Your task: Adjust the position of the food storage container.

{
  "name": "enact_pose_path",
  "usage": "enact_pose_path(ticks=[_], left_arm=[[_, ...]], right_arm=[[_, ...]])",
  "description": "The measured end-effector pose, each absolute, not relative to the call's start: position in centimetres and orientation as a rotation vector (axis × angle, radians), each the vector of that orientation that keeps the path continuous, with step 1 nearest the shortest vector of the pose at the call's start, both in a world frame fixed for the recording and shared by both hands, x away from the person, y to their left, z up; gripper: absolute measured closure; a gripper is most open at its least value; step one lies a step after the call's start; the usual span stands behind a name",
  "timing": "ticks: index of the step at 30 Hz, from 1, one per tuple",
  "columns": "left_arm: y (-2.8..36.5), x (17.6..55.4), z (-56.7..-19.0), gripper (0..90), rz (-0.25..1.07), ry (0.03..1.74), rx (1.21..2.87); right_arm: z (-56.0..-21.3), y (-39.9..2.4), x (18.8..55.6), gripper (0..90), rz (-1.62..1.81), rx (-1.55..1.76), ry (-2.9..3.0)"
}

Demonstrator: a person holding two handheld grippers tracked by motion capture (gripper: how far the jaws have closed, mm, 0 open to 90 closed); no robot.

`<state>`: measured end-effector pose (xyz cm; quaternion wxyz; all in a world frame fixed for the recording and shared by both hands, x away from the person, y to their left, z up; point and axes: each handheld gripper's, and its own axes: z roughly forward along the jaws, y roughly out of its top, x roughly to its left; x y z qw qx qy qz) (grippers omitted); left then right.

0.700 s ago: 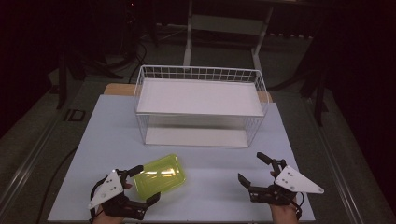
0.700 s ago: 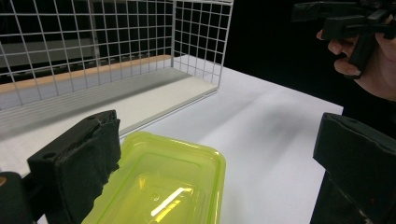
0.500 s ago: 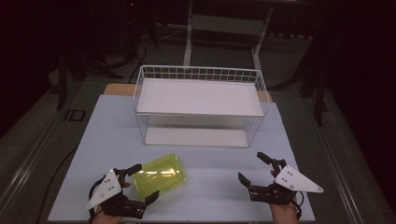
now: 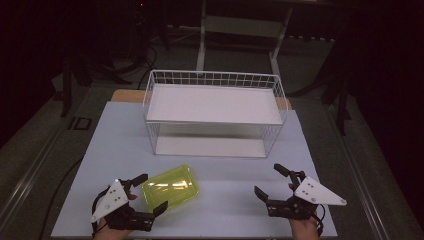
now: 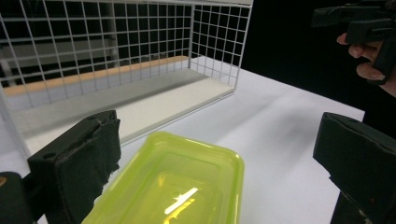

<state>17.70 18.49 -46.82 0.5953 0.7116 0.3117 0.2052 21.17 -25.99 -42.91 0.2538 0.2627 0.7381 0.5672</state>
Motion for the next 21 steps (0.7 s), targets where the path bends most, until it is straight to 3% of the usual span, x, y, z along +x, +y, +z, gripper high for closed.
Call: enact_pose_path(ticks=[5, 7, 8, 17, 18, 21], left_arm=[[19.5, 17.7, -46.1, 15.2, 0.485, 0.720, 1.651], [20.1, 17.7, -46.0, 15.8, 0.503, 0.725, 1.674], [20.9, 17.7, -46.0, 23.3, 0.509, 0.737, 1.680], [23.7, 18.2, -47.5, 60.4, 0.559, 0.888, 1.691], [23.7, 18.2, -47.8, 60.4, 0.598, 0.929, 1.703], [24.3, 18.4, -48.7, 73.3, 0.608, 0.944, 1.716]], right_arm=[[-43.0, -26.1, 21.3, 12.9, 1.558, 0.730, 2.007], [-43.0, -26.1, 21.3, 12.9, 1.559, 0.730, 2.006], [-43.0, -26.0, 21.2, 12.9, 1.557, 0.727, 2.006], [-43.0, -25.9, 21.3, 12.9, 1.555, 0.734, 2.011], [-43.0, -25.9, 21.3, 12.9, 1.555, 0.734, 2.011], [-43.1, -25.8, 21.3, 12.9, 1.549, 0.735, 2.018]])
